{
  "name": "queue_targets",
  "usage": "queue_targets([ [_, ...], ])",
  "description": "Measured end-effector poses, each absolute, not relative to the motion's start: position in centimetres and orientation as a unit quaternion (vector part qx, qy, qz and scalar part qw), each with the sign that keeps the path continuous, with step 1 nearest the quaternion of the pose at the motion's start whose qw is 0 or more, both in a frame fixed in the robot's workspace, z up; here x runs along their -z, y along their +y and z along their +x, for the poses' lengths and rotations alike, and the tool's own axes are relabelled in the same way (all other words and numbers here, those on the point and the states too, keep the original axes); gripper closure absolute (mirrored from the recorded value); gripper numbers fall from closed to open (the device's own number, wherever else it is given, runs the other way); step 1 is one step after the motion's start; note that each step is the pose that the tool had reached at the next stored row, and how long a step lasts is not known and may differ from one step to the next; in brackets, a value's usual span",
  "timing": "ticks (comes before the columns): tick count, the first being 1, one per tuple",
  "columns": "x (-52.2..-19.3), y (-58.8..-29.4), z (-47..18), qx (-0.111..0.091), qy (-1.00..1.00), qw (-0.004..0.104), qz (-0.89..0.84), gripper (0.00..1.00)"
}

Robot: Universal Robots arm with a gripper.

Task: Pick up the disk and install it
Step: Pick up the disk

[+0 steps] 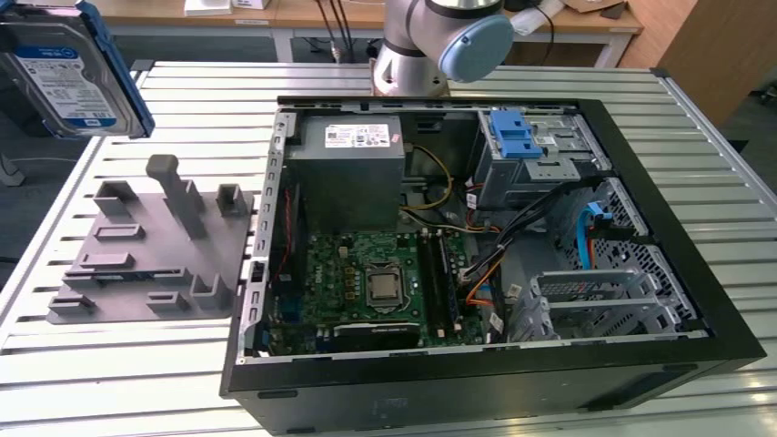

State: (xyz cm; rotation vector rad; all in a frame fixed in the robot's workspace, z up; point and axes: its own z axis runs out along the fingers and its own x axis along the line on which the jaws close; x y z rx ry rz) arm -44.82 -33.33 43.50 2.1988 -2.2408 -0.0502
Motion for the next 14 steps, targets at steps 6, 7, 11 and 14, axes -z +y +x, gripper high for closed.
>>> queue_targets([
  [6,-43.86,-33.33,-44.82,0.016,-0.714,0.001,0.700,0.64],
  [7,-43.94,-33.34,-44.82,0.016,-0.714,0.001,0.700,0.64],
  [11,-44.24,-33.34,-44.82,0.016,-0.714,0.001,0.700,0.64],
  [14,-44.47,-33.33,-44.82,0.016,-0.714,0.001,0.700,0.64],
])
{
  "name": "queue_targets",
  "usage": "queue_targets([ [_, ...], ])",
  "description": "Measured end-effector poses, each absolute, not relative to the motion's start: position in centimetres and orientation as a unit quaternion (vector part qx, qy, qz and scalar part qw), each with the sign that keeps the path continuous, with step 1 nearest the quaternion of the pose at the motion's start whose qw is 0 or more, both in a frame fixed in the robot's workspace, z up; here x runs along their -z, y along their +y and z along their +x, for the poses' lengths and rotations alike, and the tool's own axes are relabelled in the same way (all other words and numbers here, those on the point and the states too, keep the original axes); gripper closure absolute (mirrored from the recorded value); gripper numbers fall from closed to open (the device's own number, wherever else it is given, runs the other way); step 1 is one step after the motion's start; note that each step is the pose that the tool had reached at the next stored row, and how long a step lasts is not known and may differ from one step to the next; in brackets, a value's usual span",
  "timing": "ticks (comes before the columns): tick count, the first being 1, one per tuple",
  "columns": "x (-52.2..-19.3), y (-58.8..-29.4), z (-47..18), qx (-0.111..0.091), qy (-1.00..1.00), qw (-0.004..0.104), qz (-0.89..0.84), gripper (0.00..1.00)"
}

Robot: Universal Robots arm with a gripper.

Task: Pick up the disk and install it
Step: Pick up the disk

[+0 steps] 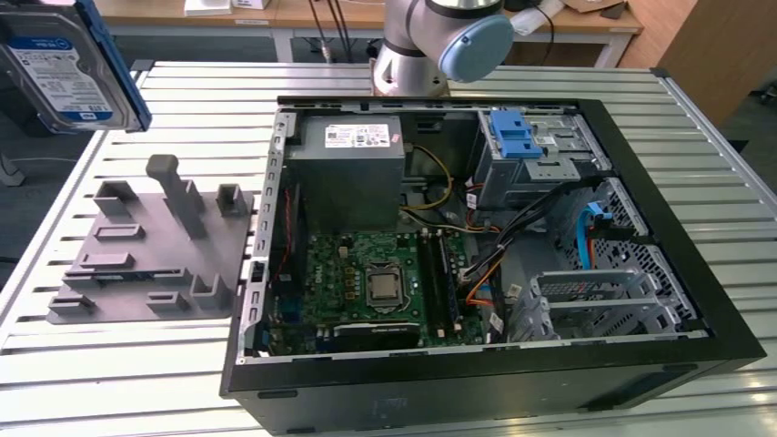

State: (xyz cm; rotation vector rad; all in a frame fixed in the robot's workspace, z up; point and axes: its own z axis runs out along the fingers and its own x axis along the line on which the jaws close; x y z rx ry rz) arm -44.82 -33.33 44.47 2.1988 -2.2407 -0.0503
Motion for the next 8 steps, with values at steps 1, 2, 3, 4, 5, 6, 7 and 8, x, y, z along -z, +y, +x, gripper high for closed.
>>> queue_targets([
  [1,-44.55,-33.33,-44.82,0.016,-0.714,0.001,0.700,0.64],
  [2,-44.63,-33.33,-44.82,0.016,-0.714,0.001,0.700,0.64],
  [3,-44.71,-33.33,-44.82,0.016,-0.714,0.001,0.700,0.64],
  [4,-44.79,-33.33,-44.82,0.016,-0.714,0.001,0.700,0.64],
  [5,-44.88,-33.33,-44.82,0.016,-0.714,0.001,0.700,0.64],
  [6,-44.96,-33.34,-44.82,0.016,-0.714,0.001,0.700,0.64],
  [7,-45.04,-33.33,-44.82,0.016,-0.714,0.001,0.700,0.64],
  [8,-45.10,-33.33,-44.82,0.016,-0.714,0.001,0.700,0.64],
])
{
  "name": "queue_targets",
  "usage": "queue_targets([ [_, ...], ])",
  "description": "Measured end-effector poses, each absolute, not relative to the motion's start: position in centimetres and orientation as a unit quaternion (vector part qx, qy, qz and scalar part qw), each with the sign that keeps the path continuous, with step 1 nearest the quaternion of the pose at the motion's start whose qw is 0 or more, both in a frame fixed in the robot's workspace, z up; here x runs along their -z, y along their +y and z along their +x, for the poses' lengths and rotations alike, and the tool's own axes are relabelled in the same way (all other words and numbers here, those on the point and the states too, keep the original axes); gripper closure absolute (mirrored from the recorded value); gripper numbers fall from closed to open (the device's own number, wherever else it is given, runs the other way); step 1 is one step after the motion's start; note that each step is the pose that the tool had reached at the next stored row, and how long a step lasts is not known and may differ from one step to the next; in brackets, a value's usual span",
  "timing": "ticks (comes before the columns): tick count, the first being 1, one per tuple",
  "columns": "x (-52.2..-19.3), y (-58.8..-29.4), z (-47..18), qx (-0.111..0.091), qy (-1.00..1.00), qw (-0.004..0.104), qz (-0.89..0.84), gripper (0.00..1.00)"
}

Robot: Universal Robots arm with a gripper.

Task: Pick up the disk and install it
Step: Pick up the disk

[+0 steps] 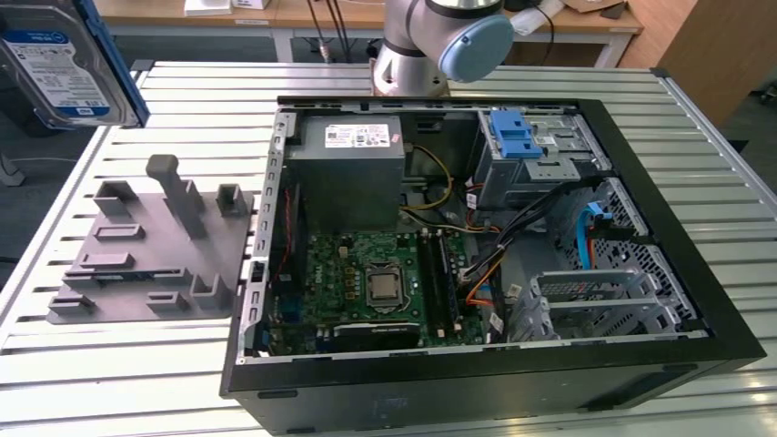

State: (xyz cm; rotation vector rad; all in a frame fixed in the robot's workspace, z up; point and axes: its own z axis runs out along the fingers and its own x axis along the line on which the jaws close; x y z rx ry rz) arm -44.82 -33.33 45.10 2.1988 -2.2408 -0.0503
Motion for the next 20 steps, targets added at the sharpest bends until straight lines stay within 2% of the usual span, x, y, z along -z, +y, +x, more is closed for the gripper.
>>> queue_targets([
  [20,-47.2,-33.3,-44.8,0.016,-0.714,0.001,0.700,0.64],
])
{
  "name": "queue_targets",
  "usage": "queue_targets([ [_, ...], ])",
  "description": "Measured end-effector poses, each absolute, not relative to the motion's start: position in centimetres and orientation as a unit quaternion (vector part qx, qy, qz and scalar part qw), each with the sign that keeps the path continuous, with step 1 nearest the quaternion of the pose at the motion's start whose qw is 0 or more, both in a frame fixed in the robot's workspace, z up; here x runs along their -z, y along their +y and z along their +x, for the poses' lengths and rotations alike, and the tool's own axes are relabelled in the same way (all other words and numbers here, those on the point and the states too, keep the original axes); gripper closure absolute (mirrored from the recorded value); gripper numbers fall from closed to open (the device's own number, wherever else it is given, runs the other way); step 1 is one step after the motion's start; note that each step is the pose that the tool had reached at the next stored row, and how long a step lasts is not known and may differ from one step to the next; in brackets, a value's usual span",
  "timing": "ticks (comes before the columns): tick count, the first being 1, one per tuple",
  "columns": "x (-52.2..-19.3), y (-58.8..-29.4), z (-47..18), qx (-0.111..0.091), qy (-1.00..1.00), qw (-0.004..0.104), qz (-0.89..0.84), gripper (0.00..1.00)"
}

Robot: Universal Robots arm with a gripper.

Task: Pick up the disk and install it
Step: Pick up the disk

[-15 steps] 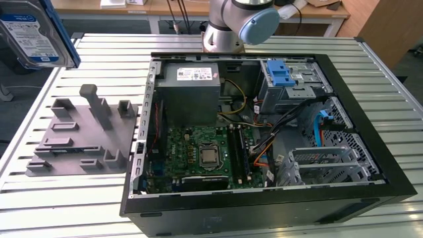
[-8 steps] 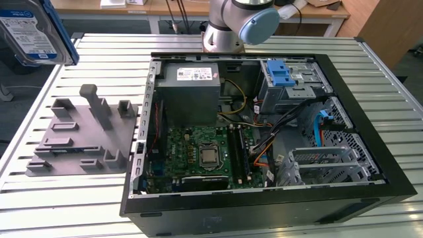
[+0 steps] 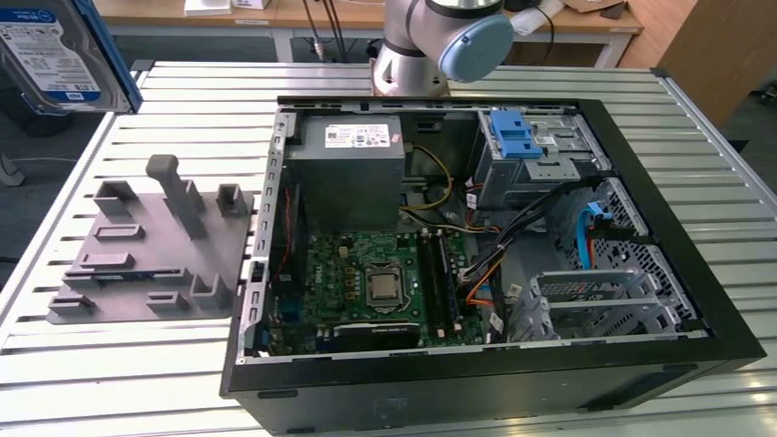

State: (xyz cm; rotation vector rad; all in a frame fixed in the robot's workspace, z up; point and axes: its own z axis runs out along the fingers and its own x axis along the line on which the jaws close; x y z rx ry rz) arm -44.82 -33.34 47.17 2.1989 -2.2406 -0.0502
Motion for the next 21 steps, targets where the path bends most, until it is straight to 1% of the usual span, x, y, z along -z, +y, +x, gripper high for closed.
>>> queue_targets([
  [10,-48.3,-33.3,-44.8,0.016,-0.714,0.001,0.700,0.64],
  [21,-50.2,-33.3,-44.8,0.016,-0.714,0.001,0.700,0.64],
])
